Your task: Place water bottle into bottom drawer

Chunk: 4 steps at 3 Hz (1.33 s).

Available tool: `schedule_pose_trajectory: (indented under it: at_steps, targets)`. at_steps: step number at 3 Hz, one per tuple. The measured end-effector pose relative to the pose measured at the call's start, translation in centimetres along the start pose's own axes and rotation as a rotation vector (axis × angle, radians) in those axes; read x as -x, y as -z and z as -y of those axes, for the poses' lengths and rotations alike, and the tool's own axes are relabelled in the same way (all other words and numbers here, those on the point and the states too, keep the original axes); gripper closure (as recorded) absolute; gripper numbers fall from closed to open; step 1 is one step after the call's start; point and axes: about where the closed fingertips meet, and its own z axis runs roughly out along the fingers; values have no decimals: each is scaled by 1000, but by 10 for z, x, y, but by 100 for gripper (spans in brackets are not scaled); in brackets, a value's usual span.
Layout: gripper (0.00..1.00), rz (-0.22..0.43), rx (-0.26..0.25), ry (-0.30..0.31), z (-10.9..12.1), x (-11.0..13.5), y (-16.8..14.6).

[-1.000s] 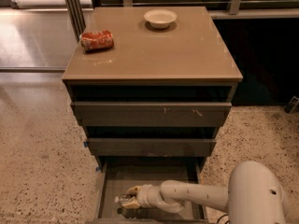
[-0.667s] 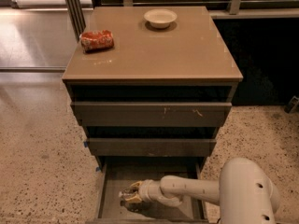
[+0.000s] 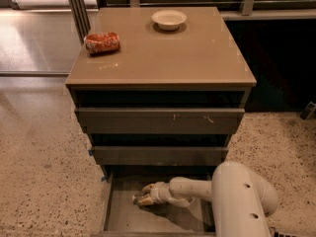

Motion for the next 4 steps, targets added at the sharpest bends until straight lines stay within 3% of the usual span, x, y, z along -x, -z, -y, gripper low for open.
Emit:
schedule_pose_trajectory:
  at_steps: [4]
  targets:
    - [5, 0, 0, 0, 0, 0, 0]
